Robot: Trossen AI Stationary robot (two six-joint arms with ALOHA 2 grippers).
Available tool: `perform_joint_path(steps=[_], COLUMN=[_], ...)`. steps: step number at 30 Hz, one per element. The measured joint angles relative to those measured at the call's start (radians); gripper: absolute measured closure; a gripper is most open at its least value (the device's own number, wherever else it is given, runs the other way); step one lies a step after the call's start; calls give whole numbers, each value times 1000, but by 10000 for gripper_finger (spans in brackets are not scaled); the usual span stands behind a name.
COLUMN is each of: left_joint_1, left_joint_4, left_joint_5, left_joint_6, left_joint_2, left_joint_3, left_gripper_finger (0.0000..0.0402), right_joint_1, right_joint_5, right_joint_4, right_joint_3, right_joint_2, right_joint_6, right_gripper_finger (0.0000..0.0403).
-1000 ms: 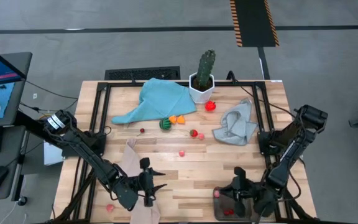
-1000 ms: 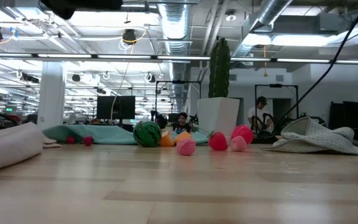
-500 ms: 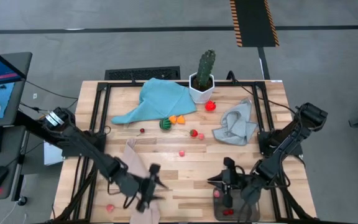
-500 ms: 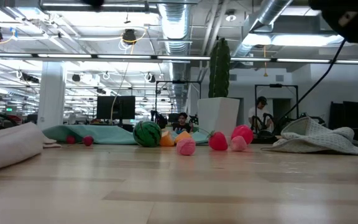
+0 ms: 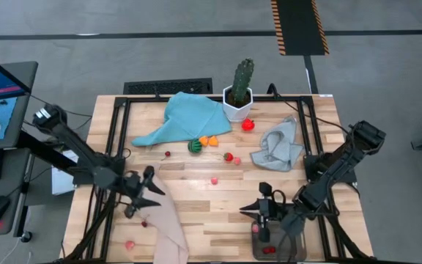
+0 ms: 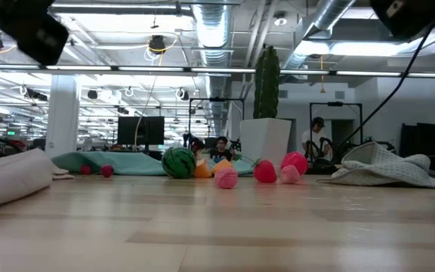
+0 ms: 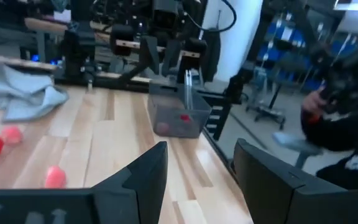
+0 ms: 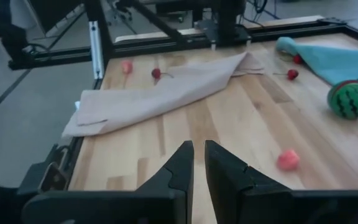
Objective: Pick and placing Produce into tupperware
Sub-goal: Put the cherry into the black bin
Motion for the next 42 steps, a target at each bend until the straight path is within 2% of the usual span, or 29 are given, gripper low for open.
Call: perform_joint_path(steps=[5, 8, 13, 21, 28, 30, 32, 37, 42], left_joint_1=[-42, -72, -95, -110, -121, -121, -121, -121, -128], left_joint_4=[-73, -75, -160, -424, -440, -513, -632, -951, -1295], left_joint_5=[24, 31, -59, -69, -20, -31, -86, -212, -132], left_joint_6=[-156, -176, -207, -635, -750, -775, -822, -1036, -1253], left_joint_2=[-96, -106, -100, -109, -109, -109, -108, -78, 10], left_joint_3=[-55, -74, -74, -73, -31, 20, 76, 238, 398], left_gripper_finger=[228, 228, 228, 228, 228, 228, 228, 228, 228], right_joint_1=[-47, -71, -94, -92, -93, -95, -102, -124, -140], right_joint_5=[-27, -51, -62, -79, -79, -79, -79, -79, -79], right_joint_4=[3, 4, 4, 2, 2, 1, -4, -37, -66], right_joint_3=[0, 0, 0, 0, 0, 0, 0, 0, 0], right_joint_2=[0, 0, 0, 1, 2, 2, 2, 2, 2], right_joint_6=[1, 1, 2, 2, 1, -5, -5, -7, -7], right_gripper_finger=[339, 339, 339, 339, 339, 339, 339, 339, 339])
